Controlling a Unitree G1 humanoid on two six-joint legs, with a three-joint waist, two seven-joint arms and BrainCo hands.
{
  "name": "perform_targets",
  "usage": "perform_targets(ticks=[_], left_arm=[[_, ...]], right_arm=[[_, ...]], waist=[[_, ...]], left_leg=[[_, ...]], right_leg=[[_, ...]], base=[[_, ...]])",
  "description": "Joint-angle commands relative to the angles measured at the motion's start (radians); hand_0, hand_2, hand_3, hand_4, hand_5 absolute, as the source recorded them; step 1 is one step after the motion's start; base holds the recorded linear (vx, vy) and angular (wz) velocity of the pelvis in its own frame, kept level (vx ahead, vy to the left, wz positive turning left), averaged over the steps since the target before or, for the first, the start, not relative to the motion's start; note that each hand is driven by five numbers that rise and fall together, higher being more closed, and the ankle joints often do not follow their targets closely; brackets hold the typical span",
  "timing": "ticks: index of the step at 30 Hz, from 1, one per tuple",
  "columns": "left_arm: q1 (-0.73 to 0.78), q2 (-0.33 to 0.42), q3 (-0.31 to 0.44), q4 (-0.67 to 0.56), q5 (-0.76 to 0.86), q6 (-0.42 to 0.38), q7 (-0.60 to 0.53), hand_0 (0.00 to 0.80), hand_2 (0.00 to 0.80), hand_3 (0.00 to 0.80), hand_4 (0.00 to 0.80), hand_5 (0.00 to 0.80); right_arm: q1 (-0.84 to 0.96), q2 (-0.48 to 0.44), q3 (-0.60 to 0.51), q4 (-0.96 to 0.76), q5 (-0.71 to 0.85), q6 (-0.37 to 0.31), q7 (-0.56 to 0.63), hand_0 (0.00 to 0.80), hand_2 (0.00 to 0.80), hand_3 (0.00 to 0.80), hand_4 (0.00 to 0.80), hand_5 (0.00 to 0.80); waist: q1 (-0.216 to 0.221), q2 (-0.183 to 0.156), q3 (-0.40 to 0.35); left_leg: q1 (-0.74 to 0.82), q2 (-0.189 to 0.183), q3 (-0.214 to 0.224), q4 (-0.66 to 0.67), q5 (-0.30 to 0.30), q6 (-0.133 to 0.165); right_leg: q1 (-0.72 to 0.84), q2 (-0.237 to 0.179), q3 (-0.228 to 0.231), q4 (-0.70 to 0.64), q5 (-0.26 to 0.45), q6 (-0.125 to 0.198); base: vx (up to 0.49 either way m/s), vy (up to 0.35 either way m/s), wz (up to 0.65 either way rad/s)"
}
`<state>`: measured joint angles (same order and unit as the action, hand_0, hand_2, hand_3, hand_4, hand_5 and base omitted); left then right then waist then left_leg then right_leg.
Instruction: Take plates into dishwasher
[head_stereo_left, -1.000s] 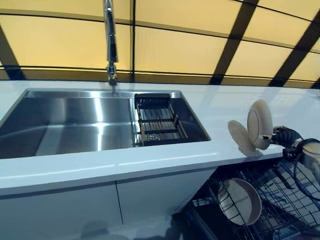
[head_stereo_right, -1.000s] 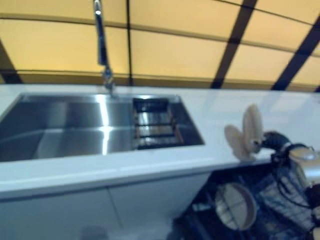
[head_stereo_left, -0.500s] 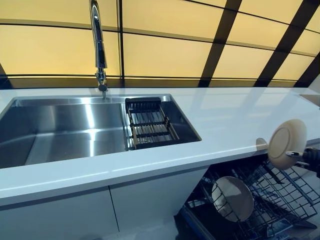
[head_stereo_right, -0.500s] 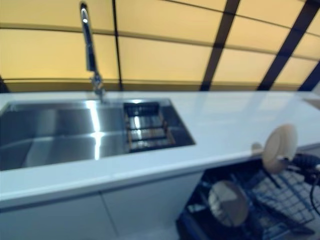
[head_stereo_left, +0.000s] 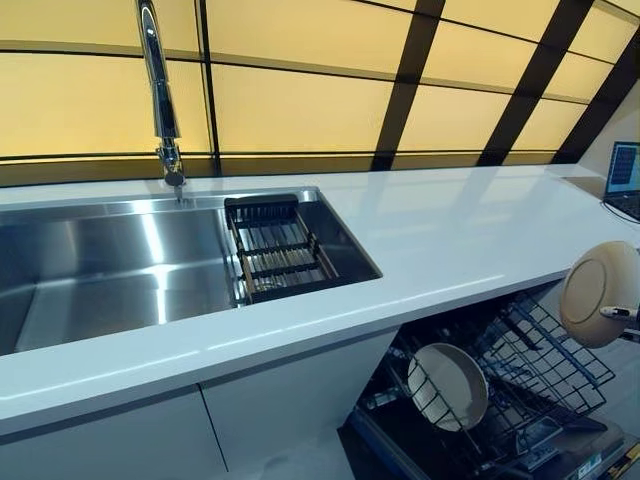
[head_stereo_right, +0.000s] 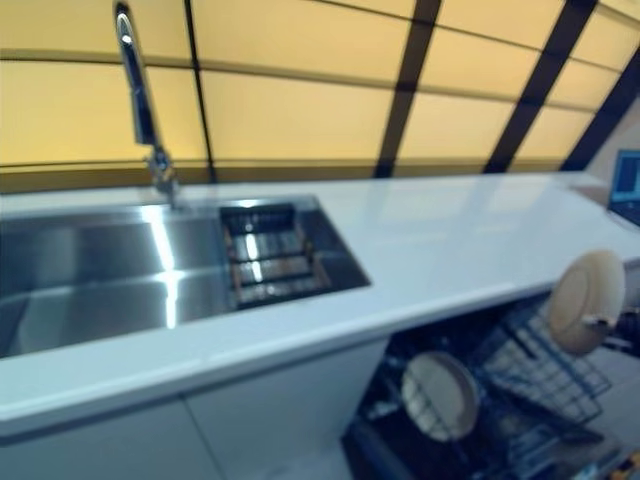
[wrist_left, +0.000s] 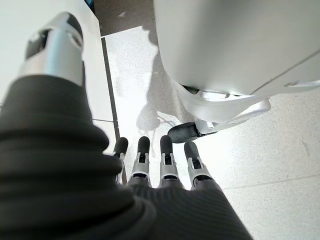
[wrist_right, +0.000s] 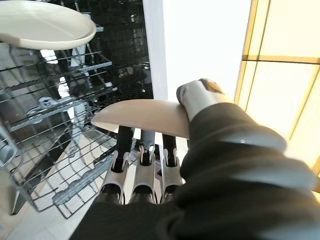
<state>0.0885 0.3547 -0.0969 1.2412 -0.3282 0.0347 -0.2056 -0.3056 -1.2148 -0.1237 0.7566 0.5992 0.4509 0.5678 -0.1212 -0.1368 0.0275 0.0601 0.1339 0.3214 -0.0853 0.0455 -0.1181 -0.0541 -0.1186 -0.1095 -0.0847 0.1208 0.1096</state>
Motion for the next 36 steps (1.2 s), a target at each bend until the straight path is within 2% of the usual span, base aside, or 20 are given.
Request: perform_targets(ticks=[1, 5, 15, 24, 30, 33, 36], left_arm=[[-0.046, 0.015, 0.014, 0.056, 0.022, 0.001, -0.015, 0.000, 0.000, 0.000, 0.000, 0.000], [-0.048, 0.015, 0.019, 0.056, 0.030, 0.001, -0.011, 0.000, 0.000, 0.000, 0.000, 0.000], [-0.058, 0.020, 0.037, 0.062, 0.032, -0.009, -0.018, 0.000, 0.000, 0.000, 0.000, 0.000], [-0.048, 0.027, 0.052, 0.063, 0.039, -0.021, -0.023, 0.000, 0.000, 0.000, 0.000, 0.000], [-0.053, 0.032, 0.055, 0.050, 0.024, -0.041, -0.022, 0.000, 0.000, 0.000, 0.000, 0.000], [-0.057, 0.032, 0.076, 0.019, -0.099, -0.058, -0.018, 0.000, 0.000, 0.000, 0.000, 0.000], [-0.058, 0.033, 0.093, 0.009, -0.151, -0.068, -0.023, 0.000, 0.000, 0.000, 0.000, 0.000]], right_arm=[[-0.046, -0.085, -0.034, 0.031, -0.053, -0.019, 0.056, 0.800, 0.800, 0.800, 0.800, 0.800], [-0.031, -0.066, -0.001, 0.028, -0.121, -0.017, 0.126, 0.800, 0.800, 0.800, 0.800, 0.800], [0.015, 0.022, 0.047, 0.015, -0.167, 0.001, 0.263, 0.800, 0.800, 0.800, 0.800, 0.800], [0.087, 0.090, 0.039, -0.014, -0.180, 0.002, 0.293, 0.800, 0.800, 0.800, 0.800, 0.800], [0.099, 0.121, 0.058, -0.021, -0.221, -0.025, 0.304, 0.800, 0.800, 0.800, 0.800, 0.800], [0.097, 0.144, 0.073, -0.011, -0.242, -0.049, 0.284, 0.800, 0.800, 0.800, 0.800, 0.800], [0.098, 0.154, 0.077, -0.014, -0.245, -0.052, 0.268, 0.800, 0.800, 0.800, 0.800, 0.800]], waist=[[0.026, -0.034, 0.012], [0.028, -0.035, 0.013], [0.032, -0.025, 0.020], [0.028, -0.011, 0.031], [0.026, 0.003, 0.039], [0.032, 0.018, 0.055], [0.034, 0.024, 0.062]], left_leg=[[0.011, 0.005, -0.036, -0.002, -0.031, 0.001], [0.011, 0.006, -0.036, -0.002, -0.028, 0.001], [0.006, 0.005, -0.040, -0.002, -0.025, 0.003], [0.003, 0.005, -0.039, -0.002, -0.023, 0.000], [0.001, 0.004, -0.040, -0.002, -0.022, -0.001], [-0.007, 0.000, -0.045, -0.002, -0.019, -0.001], [-0.011, -0.001, -0.051, -0.002, -0.017, -0.002]], right_leg=[[0.062, 0.004, -0.044, -0.003, -0.004, 0.086], [0.063, 0.003, -0.046, -0.003, -0.003, 0.086], [0.062, -0.002, -0.050, -0.003, -0.005, 0.085], [0.059, -0.006, -0.049, -0.003, -0.008, 0.084], [0.053, -0.009, -0.045, -0.003, -0.010, 0.084], [0.046, -0.014, -0.044, -0.003, -0.010, 0.083], [0.043, -0.015, -0.045, -0.003, -0.010, 0.082]], base=[[0.005, -0.015, -0.05], [0.002, -0.004, -0.01], [0.000, 0.000, 0.00], [-0.012, -0.032, 0.00], [-0.014, -0.048, -0.01], [-0.054, -0.078, 0.00], [-0.041, -0.068, 0.00]])
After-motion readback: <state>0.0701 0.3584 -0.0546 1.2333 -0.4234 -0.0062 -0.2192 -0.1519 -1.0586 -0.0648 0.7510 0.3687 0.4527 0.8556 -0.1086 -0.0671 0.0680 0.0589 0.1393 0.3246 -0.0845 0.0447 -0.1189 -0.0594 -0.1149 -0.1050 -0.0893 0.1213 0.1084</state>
